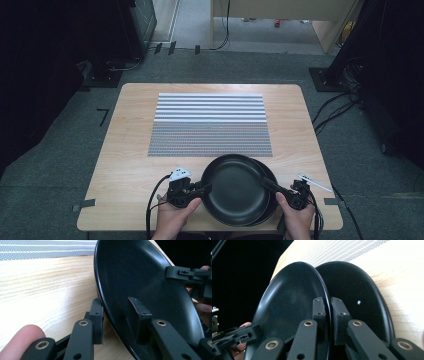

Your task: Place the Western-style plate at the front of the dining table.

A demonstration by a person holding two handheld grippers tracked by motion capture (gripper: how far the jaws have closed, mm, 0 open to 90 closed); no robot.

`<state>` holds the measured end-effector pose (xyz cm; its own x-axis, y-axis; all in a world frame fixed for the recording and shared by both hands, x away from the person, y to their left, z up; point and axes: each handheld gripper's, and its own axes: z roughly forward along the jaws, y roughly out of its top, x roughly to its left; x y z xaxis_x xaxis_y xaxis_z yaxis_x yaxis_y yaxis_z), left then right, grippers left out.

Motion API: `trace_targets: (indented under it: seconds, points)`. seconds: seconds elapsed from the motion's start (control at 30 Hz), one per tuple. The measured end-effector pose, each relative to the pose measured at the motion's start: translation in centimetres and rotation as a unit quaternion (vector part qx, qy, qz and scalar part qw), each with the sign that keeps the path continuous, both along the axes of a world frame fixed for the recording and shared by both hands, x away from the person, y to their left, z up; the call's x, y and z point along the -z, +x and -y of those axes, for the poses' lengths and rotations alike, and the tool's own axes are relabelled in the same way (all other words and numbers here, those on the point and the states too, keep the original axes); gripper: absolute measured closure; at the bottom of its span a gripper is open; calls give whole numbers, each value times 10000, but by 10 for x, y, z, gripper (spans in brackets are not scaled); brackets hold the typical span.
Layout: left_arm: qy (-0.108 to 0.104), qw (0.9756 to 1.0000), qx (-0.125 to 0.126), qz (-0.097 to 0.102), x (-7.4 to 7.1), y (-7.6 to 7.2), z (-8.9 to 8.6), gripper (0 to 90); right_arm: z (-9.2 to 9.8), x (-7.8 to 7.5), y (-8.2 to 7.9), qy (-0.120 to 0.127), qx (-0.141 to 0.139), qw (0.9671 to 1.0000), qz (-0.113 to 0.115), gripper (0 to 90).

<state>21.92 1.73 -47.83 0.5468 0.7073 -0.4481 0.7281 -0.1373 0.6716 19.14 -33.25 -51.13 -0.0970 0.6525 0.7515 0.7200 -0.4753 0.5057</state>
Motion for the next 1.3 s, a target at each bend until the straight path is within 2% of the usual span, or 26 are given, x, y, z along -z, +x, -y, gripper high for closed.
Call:
trace_targets:
  seconds: [0.23,0.4,0.63,0.7,0.77,0.83,0.97,1.03,1.17,1.23,1.3]
  points:
    - [-75,10000,29,-47,1,1,-2,682,-3,-2,0,-140,2,9999,42,823]
    - [-81,9999,40,-47,1,1,-3,683,-6,0,1,-317,-23,9995,-9,810]
    - [-84,9999,57,-57,0,2,-5,690,-11,-2,3,-712,-98,9974,14,781]
    - [-110,9999,43,-79,1,3,-5,689,-12,-3,3,-737,-102,9972,-11,781]
    - [-112,9999,29,-82,1,3,-5,688,-11,-3,3,-669,-89,9977,-28,791]
    - [-135,9999,24,-94,1,3,-6,687,-9,-4,3,-466,-52,9989,-52,808]
    - [-277,9995,-4,-173,2,4,-9,701,-5,-7,3,97,50,9999,34,839]
    - [-315,9993,-33,-202,2,5,-11,704,-7,-10,4,2,73,9999,138,839]
    - [-321,9992,-52,-221,2,6,-13,704,-8,-11,6,88,56,9999,58,838]
    - [-421,9985,-103,-339,1,8,-15,711,-8,-12,7,85,40,9999,34,837]
    - [-475,9981,-131,-373,1,9,-16,718,-9,-14,8,76,31,10000,22,837]
